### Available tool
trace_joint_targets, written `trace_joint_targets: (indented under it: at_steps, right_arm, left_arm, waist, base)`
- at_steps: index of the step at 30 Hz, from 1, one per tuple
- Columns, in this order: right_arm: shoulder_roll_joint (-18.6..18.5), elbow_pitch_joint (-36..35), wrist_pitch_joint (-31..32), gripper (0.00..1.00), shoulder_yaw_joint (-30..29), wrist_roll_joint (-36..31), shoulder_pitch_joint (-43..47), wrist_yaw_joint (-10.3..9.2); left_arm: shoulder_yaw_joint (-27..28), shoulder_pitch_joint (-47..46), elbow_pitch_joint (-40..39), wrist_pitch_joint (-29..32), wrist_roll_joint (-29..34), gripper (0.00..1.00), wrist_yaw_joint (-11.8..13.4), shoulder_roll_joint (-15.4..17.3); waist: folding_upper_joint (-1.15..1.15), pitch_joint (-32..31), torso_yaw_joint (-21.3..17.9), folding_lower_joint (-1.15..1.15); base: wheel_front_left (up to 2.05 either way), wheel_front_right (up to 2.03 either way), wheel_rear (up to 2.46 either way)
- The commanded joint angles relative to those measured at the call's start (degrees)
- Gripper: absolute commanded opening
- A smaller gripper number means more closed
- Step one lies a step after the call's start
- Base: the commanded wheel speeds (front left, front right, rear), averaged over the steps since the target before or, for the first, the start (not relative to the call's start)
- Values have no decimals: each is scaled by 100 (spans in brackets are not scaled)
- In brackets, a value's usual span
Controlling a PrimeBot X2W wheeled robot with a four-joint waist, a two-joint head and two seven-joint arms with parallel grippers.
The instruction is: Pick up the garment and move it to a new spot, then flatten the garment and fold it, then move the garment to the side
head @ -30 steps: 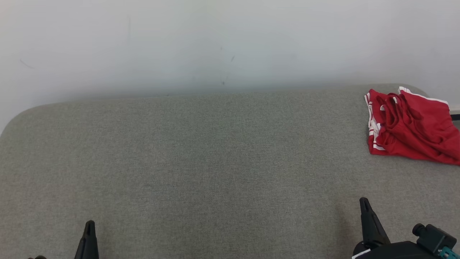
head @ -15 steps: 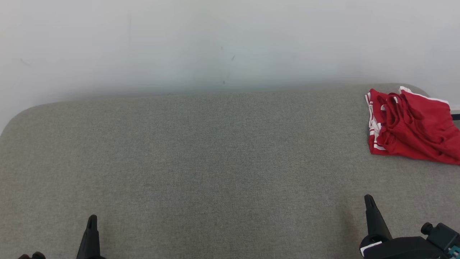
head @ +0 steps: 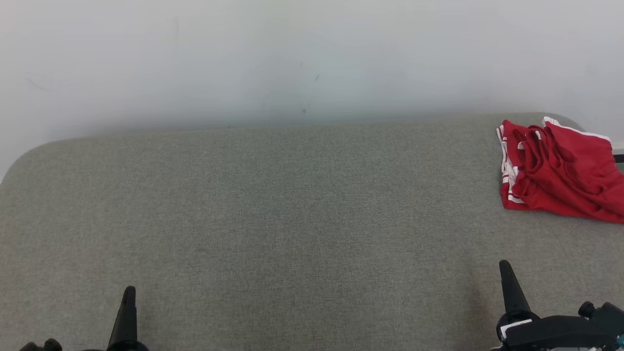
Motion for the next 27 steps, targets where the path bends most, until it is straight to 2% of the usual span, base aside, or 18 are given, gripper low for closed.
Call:
trace_joint_targets:
  at_steps: [1,27]
  right_arm:
    - [-22,-43,22,0,-32,142,-123,-6]
    - [14,10,366,0,-235,1566,-248,-9]
  left_arm:
    - [5,-139,-37,37,-152,0,-33,18]
    - [-29,-346,78,421,-1638,0,-45,2]
  waist:
    - [0,1,1,0]
    - [0,23,19,0]
  base:
    - [0,0,0]
    - [0,0,0]
